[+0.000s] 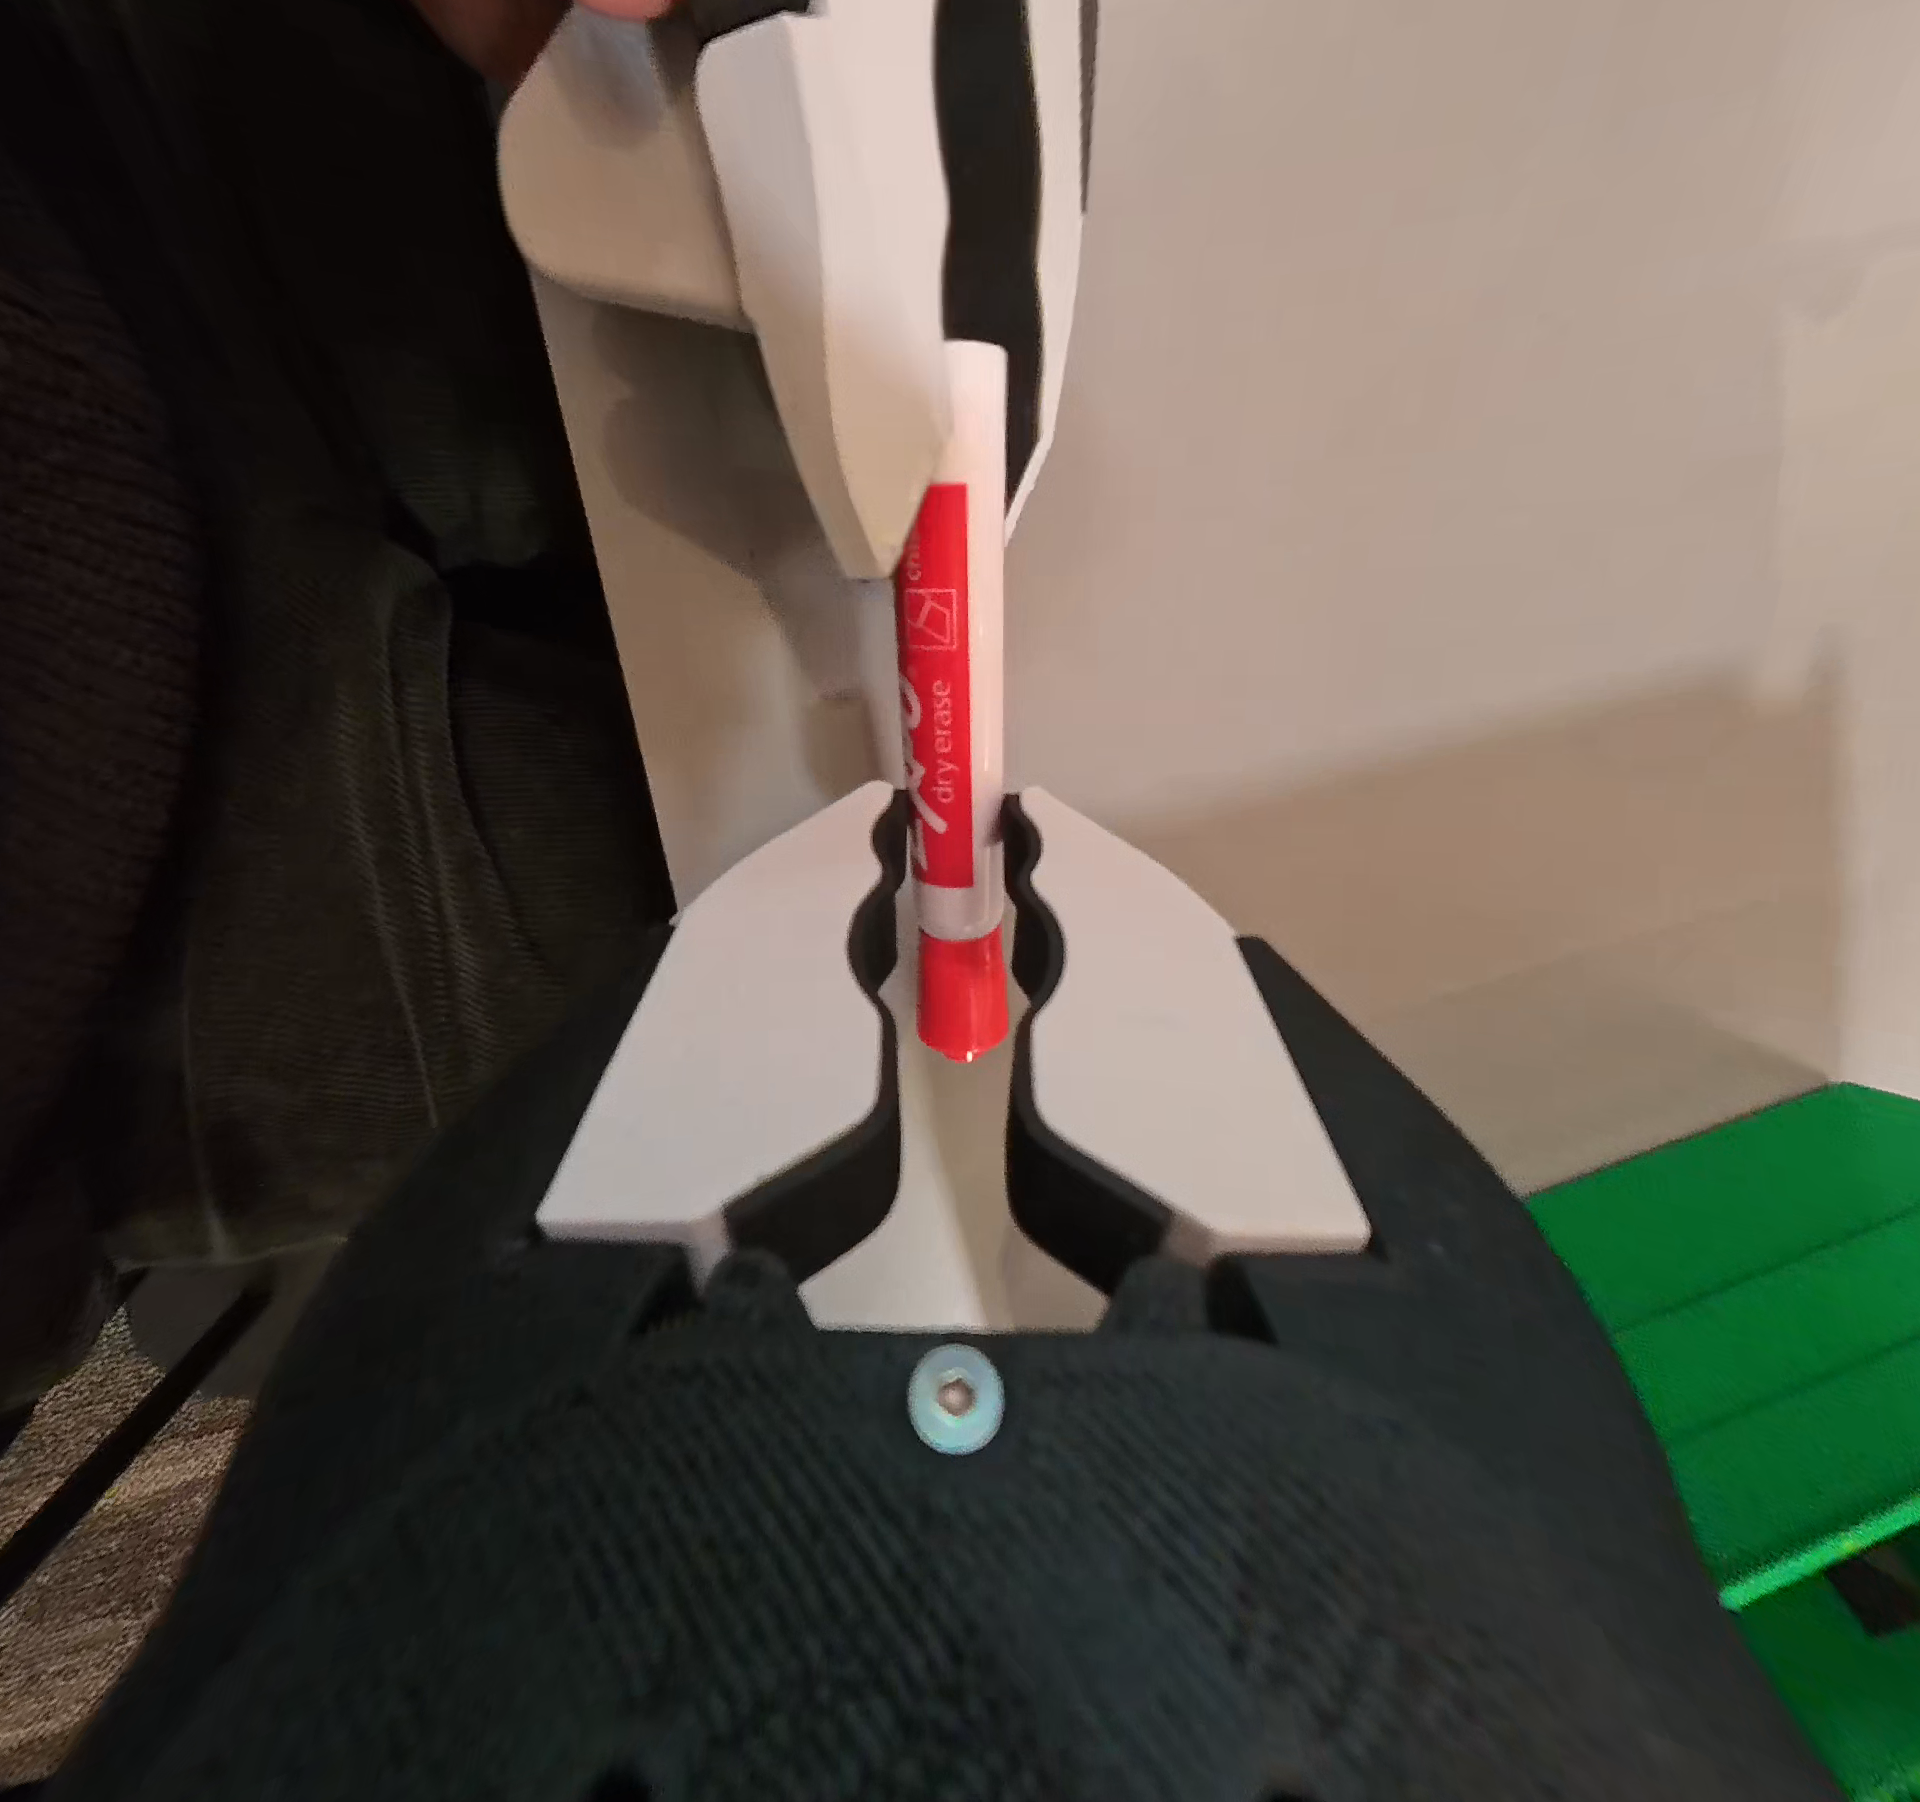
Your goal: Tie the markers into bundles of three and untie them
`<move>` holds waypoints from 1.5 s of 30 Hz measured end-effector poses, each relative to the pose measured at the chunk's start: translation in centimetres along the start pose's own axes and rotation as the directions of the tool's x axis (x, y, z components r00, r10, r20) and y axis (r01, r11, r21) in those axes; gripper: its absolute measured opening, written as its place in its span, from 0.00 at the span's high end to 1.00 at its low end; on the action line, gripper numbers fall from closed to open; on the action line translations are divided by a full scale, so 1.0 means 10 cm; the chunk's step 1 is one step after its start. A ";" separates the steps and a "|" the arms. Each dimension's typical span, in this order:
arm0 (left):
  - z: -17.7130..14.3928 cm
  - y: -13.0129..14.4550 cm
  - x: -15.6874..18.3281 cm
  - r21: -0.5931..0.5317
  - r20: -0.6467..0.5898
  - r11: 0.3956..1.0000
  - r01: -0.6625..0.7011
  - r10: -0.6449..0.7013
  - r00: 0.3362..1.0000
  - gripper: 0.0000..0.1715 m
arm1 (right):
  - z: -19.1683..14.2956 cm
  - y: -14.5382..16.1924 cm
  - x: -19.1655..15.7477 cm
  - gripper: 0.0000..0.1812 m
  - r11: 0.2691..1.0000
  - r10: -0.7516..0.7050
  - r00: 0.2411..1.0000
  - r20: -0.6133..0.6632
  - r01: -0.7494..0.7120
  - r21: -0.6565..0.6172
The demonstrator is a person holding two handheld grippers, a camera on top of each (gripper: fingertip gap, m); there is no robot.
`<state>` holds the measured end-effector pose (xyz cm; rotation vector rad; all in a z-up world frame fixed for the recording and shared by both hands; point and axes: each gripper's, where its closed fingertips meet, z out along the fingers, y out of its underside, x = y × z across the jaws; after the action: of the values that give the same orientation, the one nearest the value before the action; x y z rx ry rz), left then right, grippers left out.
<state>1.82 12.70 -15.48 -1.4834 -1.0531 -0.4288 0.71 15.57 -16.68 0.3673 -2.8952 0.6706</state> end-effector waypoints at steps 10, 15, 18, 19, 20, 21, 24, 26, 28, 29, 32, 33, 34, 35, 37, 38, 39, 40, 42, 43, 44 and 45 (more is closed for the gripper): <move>-0.16 -0.02 -0.04 0.054 -0.020 0.994 0.098 -0.097 0.995 0.88 | 0.07 -0.13 0.00 0.90 0.999 -0.042 0.999 0.035 0.041 0.026; -0.28 -0.06 -0.07 0.105 -0.024 0.983 0.153 -0.151 0.988 0.88 | 0.11 -0.25 0.03 0.90 0.996 -0.064 0.997 0.039 0.061 0.063; -0.37 -0.08 -0.09 0.145 -0.023 0.973 0.181 -0.180 0.983 0.88 | 0.14 -0.33 0.04 0.90 0.995 -0.053 0.998 0.038 0.050 0.085; -0.39 -0.08 -0.10 0.153 -0.021 0.970 0.188 -0.187 0.982 0.88 | 0.16 -0.35 0.03 0.90 0.995 -0.050 0.998 0.038 0.047 0.088; -0.41 -0.07 -0.10 0.160 -0.020 0.968 0.194 -0.193 0.981 0.88 | 0.19 -0.36 0.03 0.90 0.995 -0.054 0.998 0.035 0.050 0.087; -0.42 -0.08 -0.10 0.168 -0.027 0.965 0.200 -0.198 0.980 0.88 | 0.22 -0.36 0.03 0.90 0.995 -0.062 0.998 0.032 0.060 0.079; -0.46 -0.07 -0.07 0.180 -0.047 0.959 0.219 -0.214 0.976 0.88 | 0.31 -0.36 0.03 0.88 0.995 -0.088 0.996 0.018 0.087 0.050; -0.47 -0.06 -0.09 0.188 -0.033 0.958 0.217 -0.215 0.976 0.88 | 0.35 -0.38 0.03 0.89 0.993 -0.107 0.994 0.013 0.107 0.049; -0.49 -0.06 -0.09 0.193 -0.030 0.957 0.216 -0.214 0.976 0.88 | 0.36 -0.39 0.02 0.89 0.993 -0.111 0.993 0.027 0.110 0.046; -0.50 -0.06 -0.09 0.197 -0.030 0.956 0.216 -0.215 0.976 0.88 | 0.37 -0.40 0.01 0.89 0.994 -0.101 0.994 0.041 0.099 0.043; -0.50 -0.05 -0.09 0.196 -0.036 0.956 0.219 -0.216 0.976 0.88 | 0.37 -0.40 -0.02 0.89 0.996 -0.085 0.994 0.074 0.083 0.036; -0.50 -0.05 -0.09 0.196 -0.038 0.956 0.218 -0.215 0.976 0.88 | 0.37 -0.39 -0.02 0.89 0.996 -0.085 0.994 0.074 0.083 0.036; -0.50 -0.05 -0.08 0.195 -0.041 0.957 0.217 -0.213 0.976 0.88 | 0.37 -0.39 -0.01 0.89 0.996 -0.088 0.994 0.071 0.085 0.038; -0.50 -0.06 -0.08 0.193 -0.044 0.957 0.215 -0.210 0.977 0.88 | 0.36 -0.40 -0.01 0.89 0.995 -0.090 0.994 0.066 0.087 0.041; -0.50 -0.07 -0.07 0.199 -0.049 0.957 0.213 -0.207 0.977 0.88 | 0.36 -0.40 -0.01 0.89 0.995 -0.089 0.994 0.058 0.087 0.048; -0.50 -0.07 -0.06 0.202 -0.052 0.956 0.213 -0.207 0.977 0.88 | 0.35 -0.41 -0.01 0.89 0.995 -0.089 0.994 0.056 0.086 0.050; -0.51 -0.08 -0.06 0.206 -0.056 0.955 0.212 -0.205 0.977 0.88 | 0.35 -0.41 -0.01 0.89 0.995 -0.089 0.995 0.055 0.086 0.051; -0.51 -0.09 -0.05 0.209 -0.067 0.954 0.213 -0.204 0.977 0.88 | 0.35 -0.41 0.00 0.89 0.995 -0.090 0.995 0.053 0.088 0.048; -0.51 -0.10 -0.01 0.215 -0.094 0.949 0.229 -0.213 0.972 0.88 | 0.37 -0.38 0.01 0.91 0.995 -0.098 0.995 0.034 0.097 0.027; -0.51 -0.10 -0.02 0.215 -0.086 0.950 0.226 -0.212 0.974 0.88 | 0.38 -0.37 0.02 0.92 0.994 -0.104 0.994 0.030 0.103 0.019; -0.50 -0.08 -0.03 0.210 -0.082 0.952 0.222 -0.209 0.974 0.88 | 0.39 -0.36 0.00 0.92 0.994 -0.107 0.994 0.037 0.107 0.010; -0.49 -0.08 -0.02 0.205 -0.081 0.954 0.221 -0.208 0.975 0.88 | 0.39 -0.34 -0.01 0.92 0.995 -0.103 0.993 0.050 0.104 -0.003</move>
<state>2.58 7.95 -14.10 -1.1649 -1.1803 -0.4935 1.42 10.84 -18.80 0.5368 -2.8998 0.6453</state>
